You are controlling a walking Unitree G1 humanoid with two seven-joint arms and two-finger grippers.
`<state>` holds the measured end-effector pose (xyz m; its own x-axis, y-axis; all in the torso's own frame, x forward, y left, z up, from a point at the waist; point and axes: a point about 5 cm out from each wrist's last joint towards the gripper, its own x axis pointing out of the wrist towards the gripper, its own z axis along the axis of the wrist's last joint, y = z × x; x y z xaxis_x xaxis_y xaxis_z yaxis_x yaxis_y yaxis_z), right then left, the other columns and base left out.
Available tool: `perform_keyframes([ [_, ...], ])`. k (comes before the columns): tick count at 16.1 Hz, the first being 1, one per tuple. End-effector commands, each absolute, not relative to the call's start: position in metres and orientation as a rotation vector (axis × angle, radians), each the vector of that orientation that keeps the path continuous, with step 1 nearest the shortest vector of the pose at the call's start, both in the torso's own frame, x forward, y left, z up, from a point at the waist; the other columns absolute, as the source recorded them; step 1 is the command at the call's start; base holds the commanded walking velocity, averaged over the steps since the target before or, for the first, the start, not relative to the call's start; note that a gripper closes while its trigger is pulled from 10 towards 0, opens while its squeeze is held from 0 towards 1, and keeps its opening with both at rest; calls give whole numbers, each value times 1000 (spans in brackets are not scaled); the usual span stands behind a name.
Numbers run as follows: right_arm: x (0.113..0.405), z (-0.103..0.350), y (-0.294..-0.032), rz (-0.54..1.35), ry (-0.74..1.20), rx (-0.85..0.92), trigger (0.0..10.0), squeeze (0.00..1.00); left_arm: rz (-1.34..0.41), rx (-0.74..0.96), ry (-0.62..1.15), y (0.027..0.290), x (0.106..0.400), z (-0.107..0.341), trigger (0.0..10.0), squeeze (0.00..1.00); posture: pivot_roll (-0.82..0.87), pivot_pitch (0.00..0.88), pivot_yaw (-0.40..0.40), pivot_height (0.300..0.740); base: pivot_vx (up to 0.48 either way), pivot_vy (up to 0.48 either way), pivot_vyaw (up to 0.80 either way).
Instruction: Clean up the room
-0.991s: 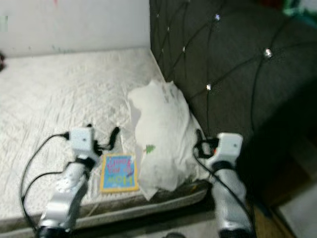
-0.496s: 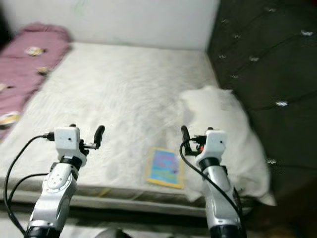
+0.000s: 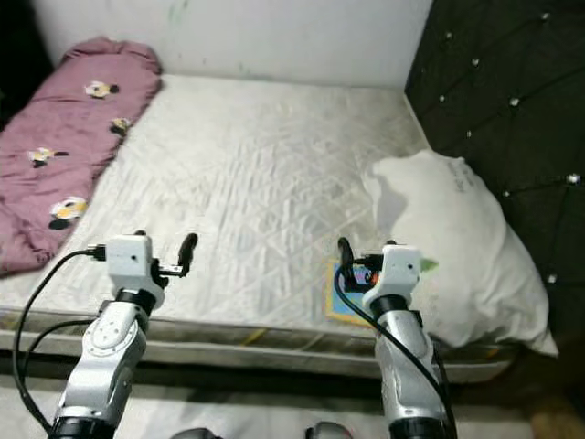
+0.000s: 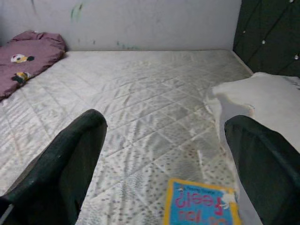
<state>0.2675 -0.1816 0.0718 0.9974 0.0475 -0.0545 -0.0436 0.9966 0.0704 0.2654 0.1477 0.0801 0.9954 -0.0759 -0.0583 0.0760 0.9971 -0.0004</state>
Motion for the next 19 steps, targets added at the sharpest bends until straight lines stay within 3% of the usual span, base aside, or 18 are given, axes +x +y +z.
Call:
perform_keyframes([
  [1,265,70,-192,10,72,63,10000,0,-113,-13,53,137,267,82,10000,0,-48,0,-4,740,0,480,-800],
  [7,264,69,-192,10,77,59,10000,0,-116,-14,62,137,266,81,10000,0,-51,0,-4,740,0,480,-286],
  [14,255,67,-196,-77,46,86,10000,0,-196,5,52,134,269,83,10000,0,-94,4,98,740,0,0,0],
  [19,250,63,-196,-53,67,67,10000,0,-191,-9,62,131,269,81,10000,0,-91,5,59,740,0,0,0],
])
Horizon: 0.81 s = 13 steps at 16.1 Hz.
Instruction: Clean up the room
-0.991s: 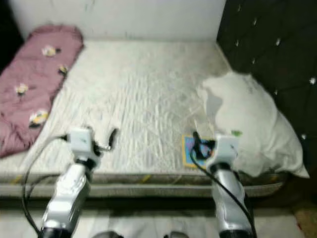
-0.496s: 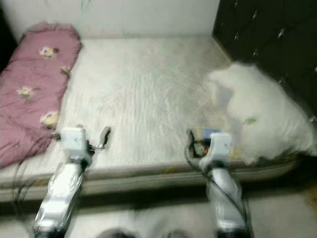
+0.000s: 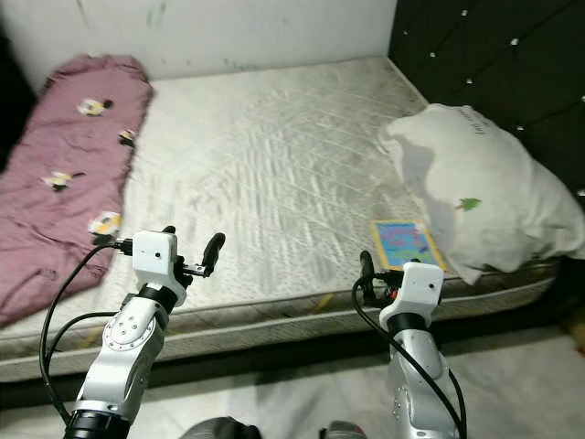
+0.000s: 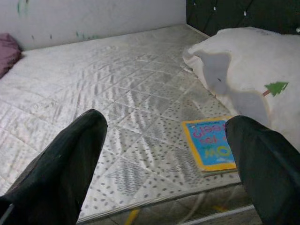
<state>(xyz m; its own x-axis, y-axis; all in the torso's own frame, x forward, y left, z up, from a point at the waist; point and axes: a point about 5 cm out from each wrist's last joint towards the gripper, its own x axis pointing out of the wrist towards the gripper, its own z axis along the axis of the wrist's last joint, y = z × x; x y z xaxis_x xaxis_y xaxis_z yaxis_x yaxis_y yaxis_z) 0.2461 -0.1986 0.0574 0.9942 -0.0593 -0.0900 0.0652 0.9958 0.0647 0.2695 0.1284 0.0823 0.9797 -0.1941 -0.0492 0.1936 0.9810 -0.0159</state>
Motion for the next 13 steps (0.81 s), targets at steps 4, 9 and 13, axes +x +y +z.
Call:
perform_keyframes([
  [4,268,68,-189,51,83,43,10000,0,-85,-23,70,140,254,75,10000,0,-11,16,-40,740,0,0,0],
  [9,275,67,-176,115,100,49,10000,0,-35,-20,65,153,244,75,10000,0,23,34,-61,740,55,0,0],
  [13,269,63,-182,84,104,49,10000,0,-81,-16,56,150,250,79,10000,0,-7,35,-32,740,344,0,0],
])
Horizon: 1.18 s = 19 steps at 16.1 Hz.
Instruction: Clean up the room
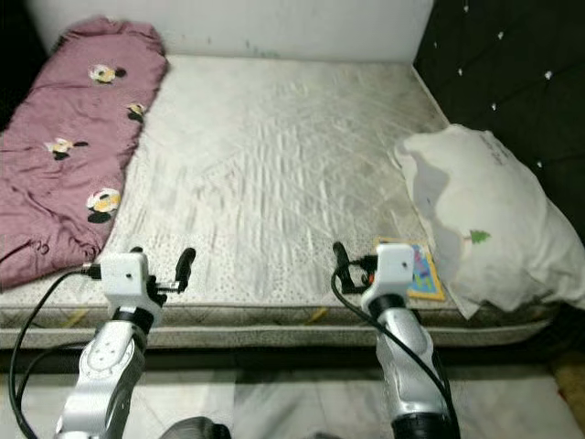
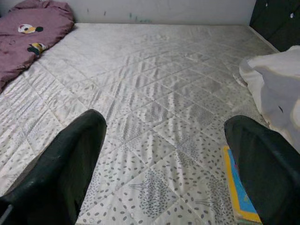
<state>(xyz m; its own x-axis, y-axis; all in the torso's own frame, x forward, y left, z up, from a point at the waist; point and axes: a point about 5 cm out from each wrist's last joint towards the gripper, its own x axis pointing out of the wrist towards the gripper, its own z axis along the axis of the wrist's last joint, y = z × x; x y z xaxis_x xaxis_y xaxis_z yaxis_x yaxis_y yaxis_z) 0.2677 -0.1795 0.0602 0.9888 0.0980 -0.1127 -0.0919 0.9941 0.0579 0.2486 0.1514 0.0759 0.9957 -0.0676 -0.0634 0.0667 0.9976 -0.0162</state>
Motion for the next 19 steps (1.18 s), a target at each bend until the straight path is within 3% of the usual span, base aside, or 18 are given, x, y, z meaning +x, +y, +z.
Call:
perform_keyframes([
  [1,267,63,-184,73,104,48,10000,0,-94,-14,56,148,252,79,10000,0,-10,35,-28,740,360,0,0],
  [12,266,63,-186,63,102,44,10000,0,-98,-16,66,146,249,77,10000,0,-12,41,-28,740,369,0,0],
  [16,263,62,-188,52,108,42,10000,0,-87,-25,90,143,250,75,10000,0,-20,47,-23,740,0,0,0],
  [19,260,59,-188,49,124,46,10000,0,-96,-34,95,142,248,73,10000,0,-20,49,-26,740,0,480,-465],
])
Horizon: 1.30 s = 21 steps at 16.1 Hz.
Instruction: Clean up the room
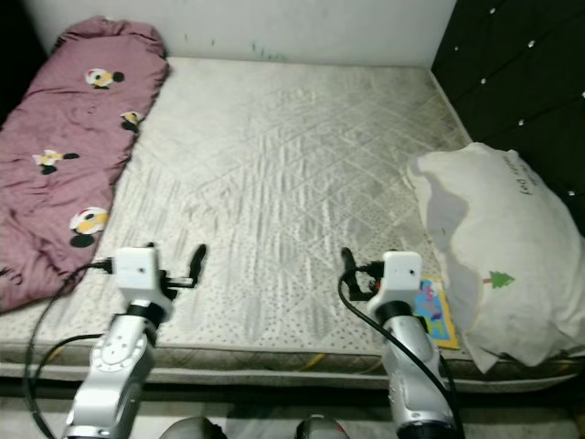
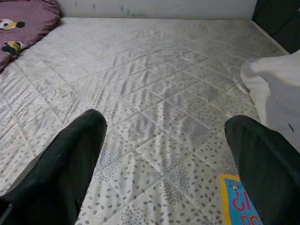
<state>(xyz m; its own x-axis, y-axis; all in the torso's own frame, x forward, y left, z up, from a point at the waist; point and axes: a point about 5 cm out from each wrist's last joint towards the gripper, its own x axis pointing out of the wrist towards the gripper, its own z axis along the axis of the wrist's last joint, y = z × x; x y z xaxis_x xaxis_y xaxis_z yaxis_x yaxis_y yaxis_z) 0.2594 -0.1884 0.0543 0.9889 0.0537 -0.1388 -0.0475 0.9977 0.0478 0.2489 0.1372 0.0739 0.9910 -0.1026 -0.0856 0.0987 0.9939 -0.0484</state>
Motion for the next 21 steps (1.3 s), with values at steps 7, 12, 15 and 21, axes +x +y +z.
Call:
perform_keyframes([
  [7,261,60,-189,46,127,42,10000,0,-96,-44,97,142,249,74,10000,0,-25,50,-23,740,0,480,-385],
  [12,260,59,-189,47,133,41,10000,0,-101,-46,98,141,250,75,10000,0,-28,50,-25,740,0,480,0],
  [15,261,60,-189,48,132,40,10000,0,-99,-47,100,141,251,74,10000,0,-28,49,-25,740,0,480,0],
  [21,261,61,-187,56,123,51,10000,0,-95,-45,98,140,252,74,10000,0,-30,47,-24,740,0,480,0],
])
